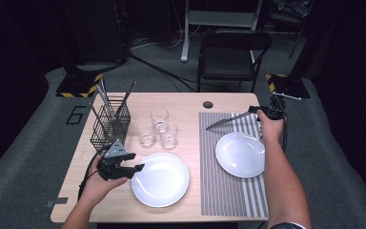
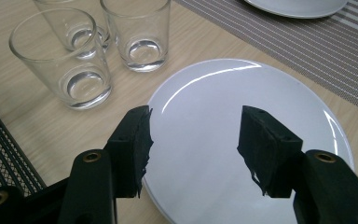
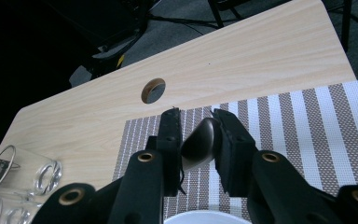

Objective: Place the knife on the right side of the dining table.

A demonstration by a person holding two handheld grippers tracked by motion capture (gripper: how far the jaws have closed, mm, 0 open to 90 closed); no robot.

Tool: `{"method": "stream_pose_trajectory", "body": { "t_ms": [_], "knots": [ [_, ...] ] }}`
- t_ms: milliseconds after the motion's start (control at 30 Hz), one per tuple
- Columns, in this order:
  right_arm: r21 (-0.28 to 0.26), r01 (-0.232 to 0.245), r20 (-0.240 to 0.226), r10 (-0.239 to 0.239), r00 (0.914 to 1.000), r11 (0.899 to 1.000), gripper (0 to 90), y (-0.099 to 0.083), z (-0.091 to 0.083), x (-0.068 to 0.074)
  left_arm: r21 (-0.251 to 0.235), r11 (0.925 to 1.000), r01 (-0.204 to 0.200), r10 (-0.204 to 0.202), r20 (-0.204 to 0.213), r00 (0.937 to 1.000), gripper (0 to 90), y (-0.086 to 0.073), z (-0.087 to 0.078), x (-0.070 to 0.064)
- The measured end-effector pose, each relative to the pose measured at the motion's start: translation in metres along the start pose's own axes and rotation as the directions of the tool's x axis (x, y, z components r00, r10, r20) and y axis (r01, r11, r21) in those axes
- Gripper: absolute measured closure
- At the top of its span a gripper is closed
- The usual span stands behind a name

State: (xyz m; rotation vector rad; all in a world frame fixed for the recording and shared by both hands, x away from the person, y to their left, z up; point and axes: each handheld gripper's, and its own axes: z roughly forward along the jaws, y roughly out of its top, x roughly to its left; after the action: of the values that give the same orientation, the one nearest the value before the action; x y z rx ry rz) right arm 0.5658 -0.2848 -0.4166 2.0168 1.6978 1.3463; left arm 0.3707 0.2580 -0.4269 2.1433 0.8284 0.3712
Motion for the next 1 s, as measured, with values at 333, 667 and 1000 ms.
{"method": "stream_pose_trajectory", "body": {
  "t_ms": [333, 667, 1000],
  "knots": [
    [-0.002, -0.037, -0.001, 0.036, 0.9993, 0.999, 71.3, -0.005, 0.003, -0.011, 0.014, 0.9999, -0.004, 0.004, 0.004, 1.0, 43.5, 0.0, 0.001, 0.0],
    [-0.003, -0.029, 0.007, 0.029, 0.9995, 1.0, 70.5, -0.007, 0.004, -0.014, 0.012, 0.9999, -0.002, 0.002, 0.001, 1.0, 43.5, -0.001, 0.002, 0.0],
    [-0.004, -0.061, 0.03, 0.061, 0.9977, 0.998, 69.2, -0.01, 0.007, -0.02, 0.007, 1.0, -0.003, 0.003, 0.0, 1.0, 43.5, -0.001, 0.002, 0.0]
  ]
}}
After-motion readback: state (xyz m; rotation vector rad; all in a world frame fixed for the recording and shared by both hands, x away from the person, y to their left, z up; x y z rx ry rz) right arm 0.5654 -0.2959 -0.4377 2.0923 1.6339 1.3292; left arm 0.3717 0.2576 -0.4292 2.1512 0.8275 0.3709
